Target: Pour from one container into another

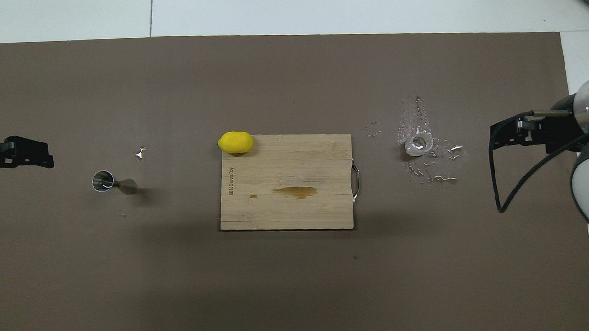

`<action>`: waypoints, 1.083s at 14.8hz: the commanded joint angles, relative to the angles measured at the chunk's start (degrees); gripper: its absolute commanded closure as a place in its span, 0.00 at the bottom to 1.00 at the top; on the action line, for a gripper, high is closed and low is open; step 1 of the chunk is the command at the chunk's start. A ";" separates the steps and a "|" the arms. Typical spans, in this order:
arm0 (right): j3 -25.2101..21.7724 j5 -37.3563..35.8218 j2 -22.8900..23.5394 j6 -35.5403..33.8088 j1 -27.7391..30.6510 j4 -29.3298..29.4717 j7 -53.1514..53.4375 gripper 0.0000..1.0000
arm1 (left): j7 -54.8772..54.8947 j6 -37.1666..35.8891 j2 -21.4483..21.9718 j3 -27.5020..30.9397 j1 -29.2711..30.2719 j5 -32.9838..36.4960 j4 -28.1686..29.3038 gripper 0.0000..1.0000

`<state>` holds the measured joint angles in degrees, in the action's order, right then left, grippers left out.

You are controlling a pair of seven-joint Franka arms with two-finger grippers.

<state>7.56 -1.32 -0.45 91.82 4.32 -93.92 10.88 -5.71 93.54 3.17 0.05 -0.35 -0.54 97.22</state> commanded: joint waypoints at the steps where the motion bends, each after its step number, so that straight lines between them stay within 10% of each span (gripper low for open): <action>1: 0.35 -0.43 -0.25 -0.16 0.61 -0.38 -0.42 0.00 | 0.00 0.32 1.22 0.57 -0.88 0.54 0.96 0.00; 16: 0.35 -0.43 -0.25 -0.16 0.61 -0.38 -0.42 0.00 | -0.18 9.53 1.66 0.30 -0.36 0.54 4.20 0.00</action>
<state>7.56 -1.32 -0.45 91.83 4.32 -93.93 10.88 -5.72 98.72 3.19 -0.04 -0.47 -0.54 98.06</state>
